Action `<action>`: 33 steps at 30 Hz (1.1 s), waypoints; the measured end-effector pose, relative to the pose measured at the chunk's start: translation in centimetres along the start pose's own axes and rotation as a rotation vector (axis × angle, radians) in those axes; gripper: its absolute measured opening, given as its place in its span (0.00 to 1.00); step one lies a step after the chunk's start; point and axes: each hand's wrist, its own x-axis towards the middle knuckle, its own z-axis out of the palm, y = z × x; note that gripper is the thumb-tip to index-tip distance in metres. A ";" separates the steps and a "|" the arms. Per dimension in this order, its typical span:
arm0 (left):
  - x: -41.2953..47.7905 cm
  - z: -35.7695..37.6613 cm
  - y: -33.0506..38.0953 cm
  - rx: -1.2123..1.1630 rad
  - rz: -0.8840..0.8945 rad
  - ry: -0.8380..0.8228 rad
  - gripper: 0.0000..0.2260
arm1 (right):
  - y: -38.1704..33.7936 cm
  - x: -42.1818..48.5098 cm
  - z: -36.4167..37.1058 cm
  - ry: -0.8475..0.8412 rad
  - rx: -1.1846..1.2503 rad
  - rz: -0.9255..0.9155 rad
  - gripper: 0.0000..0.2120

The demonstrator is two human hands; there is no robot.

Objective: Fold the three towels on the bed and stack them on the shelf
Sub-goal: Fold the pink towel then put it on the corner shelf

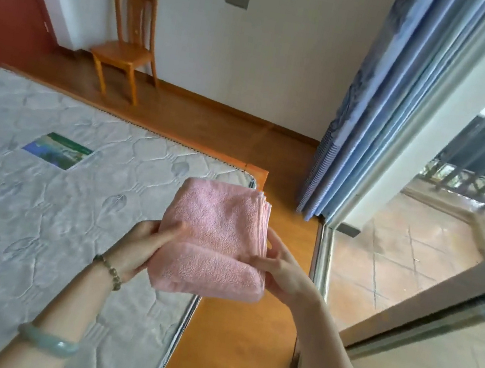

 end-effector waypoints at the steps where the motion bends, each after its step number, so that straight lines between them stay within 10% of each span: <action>1: 1.8 1.3 0.9 -0.013 -0.016 -0.038 0.43 | -1.1 0.3 -1.8 0.013 0.008 -0.017 0.34; 5: 8.6 6.6 3.8 -0.062 -0.074 -0.121 0.30 | -5.5 1.8 -8.5 0.041 0.018 -0.063 0.35; 15: 22.6 15.1 8.3 -0.140 -0.087 -0.492 0.48 | -13.8 6.3 -21.6 0.155 0.049 -0.111 0.35; 33: 56.2 16.7 16.3 -0.111 -0.029 -0.411 0.49 | -27.8 31.7 -40.3 0.176 -0.025 -0.037 0.38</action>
